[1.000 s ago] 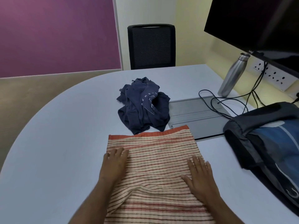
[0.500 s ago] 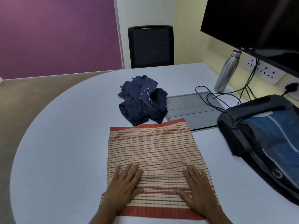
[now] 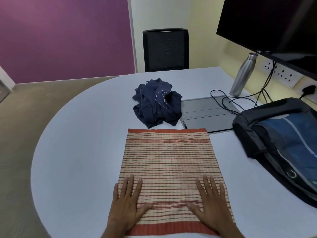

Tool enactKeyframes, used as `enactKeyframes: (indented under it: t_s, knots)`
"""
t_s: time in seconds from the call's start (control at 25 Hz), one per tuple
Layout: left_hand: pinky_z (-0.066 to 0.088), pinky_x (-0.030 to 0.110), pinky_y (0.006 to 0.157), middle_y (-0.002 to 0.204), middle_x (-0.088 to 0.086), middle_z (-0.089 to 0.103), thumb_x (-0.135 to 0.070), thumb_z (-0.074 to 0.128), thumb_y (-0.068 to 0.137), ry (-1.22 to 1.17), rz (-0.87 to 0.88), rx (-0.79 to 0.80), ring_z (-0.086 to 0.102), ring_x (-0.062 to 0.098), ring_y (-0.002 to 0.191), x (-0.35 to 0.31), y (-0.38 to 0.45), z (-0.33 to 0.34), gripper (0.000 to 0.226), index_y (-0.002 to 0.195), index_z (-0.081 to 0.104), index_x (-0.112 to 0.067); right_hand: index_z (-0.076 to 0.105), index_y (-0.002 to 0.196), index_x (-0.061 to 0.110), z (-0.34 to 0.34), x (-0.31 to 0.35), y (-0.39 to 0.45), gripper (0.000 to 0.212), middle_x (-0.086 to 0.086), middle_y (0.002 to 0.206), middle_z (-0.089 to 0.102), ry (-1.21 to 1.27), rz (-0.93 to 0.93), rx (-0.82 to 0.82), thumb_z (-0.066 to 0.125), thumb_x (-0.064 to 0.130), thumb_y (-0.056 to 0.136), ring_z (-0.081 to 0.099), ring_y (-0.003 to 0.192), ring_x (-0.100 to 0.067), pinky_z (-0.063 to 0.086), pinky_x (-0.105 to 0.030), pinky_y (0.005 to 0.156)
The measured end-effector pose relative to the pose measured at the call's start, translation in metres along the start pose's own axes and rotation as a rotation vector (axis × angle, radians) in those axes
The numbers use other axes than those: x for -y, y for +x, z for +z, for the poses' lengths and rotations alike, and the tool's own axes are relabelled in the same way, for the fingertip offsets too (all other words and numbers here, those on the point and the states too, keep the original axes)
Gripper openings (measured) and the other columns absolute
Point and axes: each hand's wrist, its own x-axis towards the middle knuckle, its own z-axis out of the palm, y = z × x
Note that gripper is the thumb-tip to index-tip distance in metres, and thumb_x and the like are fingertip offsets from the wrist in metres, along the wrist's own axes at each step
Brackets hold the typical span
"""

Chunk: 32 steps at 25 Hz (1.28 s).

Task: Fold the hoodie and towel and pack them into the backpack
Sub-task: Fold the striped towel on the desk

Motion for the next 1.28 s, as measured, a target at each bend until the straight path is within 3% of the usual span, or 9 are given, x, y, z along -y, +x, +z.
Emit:
enactKeyframes:
  t_s: [0.32, 0.48, 0.52, 0.6, 0.64, 0.72, 0.96, 1.12, 1.28]
  knots:
    - [0.012, 0.052, 0.113, 0.155, 0.012, 0.039, -0.087, 0.035, 0.083, -0.035, 0.038, 0.04, 0.025, 0.03, 0.145, 0.007, -0.005, -0.004, 0.093, 0.152, 0.039, -0.024, 0.026, 0.155, 0.023, -0.001, 0.003, -0.01, 0.103, -0.01, 0.163, 0.018, -0.038, -0.01, 0.133, 0.034, 0.09, 0.078, 0.006, 0.151, -0.026, 0.002, -0.059, 0.114]
    - [-0.003, 0.044, 0.115, 0.161, 0.006, 0.022, -0.085, 0.031, 0.086, -0.051, 0.1, -0.031, 0.018, 0.034, 0.15, 0.019, -0.009, -0.005, 0.092, 0.156, 0.028, -0.026, -0.011, 0.154, 0.034, -0.014, -0.002, -0.013, 0.108, 0.005, 0.159, -0.025, 0.012, -0.077, 0.094, 0.027, 0.095, 0.074, -0.026, 0.147, -0.015, -0.018, -0.051, 0.117]
    - [-0.001, 0.043, 0.116, 0.161, 0.004, 0.025, -0.083, 0.032, 0.088, -0.053, 0.148, -0.079, 0.022, 0.032, 0.149, 0.024, -0.012, -0.003, 0.089, 0.155, 0.031, -0.025, -0.007, 0.155, 0.032, -0.019, -0.004, -0.016, 0.107, 0.006, 0.16, -0.021, 0.029, -0.096, 0.076, 0.03, 0.093, 0.076, -0.02, 0.149, -0.015, -0.013, -0.049, 0.119]
    - [0.019, 0.038, 0.112, 0.146, -0.003, 0.052, -0.077, 0.036, 0.092, -0.076, 0.273, -0.099, 0.049, 0.023, 0.133, 0.036, -0.021, -0.007, 0.071, 0.138, 0.053, -0.027, 0.032, 0.153, 0.024, -0.027, -0.012, -0.029, 0.097, -0.001, 0.162, 0.023, 0.085, -0.111, -0.001, 0.043, 0.085, 0.079, 0.022, 0.149, -0.022, 0.016, -0.047, 0.12]
    - [0.03, 0.032, 0.104, 0.131, -0.01, 0.058, -0.075, 0.037, 0.092, -0.086, 0.333, -0.115, 0.057, 0.016, 0.118, 0.043, -0.024, -0.011, 0.059, 0.125, 0.059, -0.03, 0.05, 0.142, 0.021, -0.03, -0.018, -0.036, 0.087, 0.0, 0.148, 0.045, 0.094, -0.128, -0.011, 0.049, 0.081, 0.079, 0.042, 0.137, -0.021, 0.029, -0.043, 0.114]
    - [0.039, 0.022, 0.085, 0.107, -0.017, 0.056, -0.072, 0.04, 0.092, -0.107, 0.404, -0.158, 0.057, 0.008, 0.095, 0.054, -0.031, -0.023, 0.043, 0.104, 0.057, -0.034, 0.064, 0.12, 0.021, -0.035, -0.029, -0.05, 0.069, 0.005, 0.122, 0.06, 0.079, -0.16, -0.05, 0.059, 0.073, 0.076, 0.056, 0.111, -0.016, 0.044, -0.035, 0.096]
    - [0.039, 0.019, 0.065, 0.076, -0.017, 0.054, -0.067, 0.064, 0.076, -0.072, 0.589, -0.163, 0.048, 0.005, 0.069, 0.076, -0.052, -0.034, 0.037, 0.077, 0.051, -0.032, 0.058, 0.09, 0.033, -0.053, -0.043, -0.083, 0.037, 0.018, 0.092, 0.055, 0.024, -0.141, 0.04, 0.068, 0.059, 0.066, 0.044, 0.08, -0.001, 0.039, -0.02, 0.068]
    - [0.042, 0.017, 0.07, 0.077, -0.019, 0.054, -0.06, 0.067, 0.071, -0.089, 0.598, -0.076, 0.051, 0.003, 0.073, 0.086, -0.063, -0.038, 0.03, 0.075, 0.052, -0.035, 0.052, 0.114, 0.039, -0.064, -0.04, -0.096, 0.043, 0.021, 0.113, 0.051, -0.06, -0.094, 0.152, 0.05, 0.058, 0.075, 0.043, 0.099, 0.0, 0.038, -0.016, 0.088]
    - [0.055, 0.023, 0.073, 0.094, -0.017, 0.062, -0.036, 0.06, 0.072, -0.108, 0.553, -0.039, 0.059, 0.005, 0.084, 0.094, -0.069, -0.031, 0.02, 0.093, 0.059, -0.036, 0.05, 0.128, 0.04, -0.067, -0.032, -0.102, 0.04, 0.019, 0.132, 0.051, -0.091, -0.063, 0.177, 0.044, 0.044, 0.088, 0.047, 0.115, -0.004, 0.042, -0.019, 0.099]
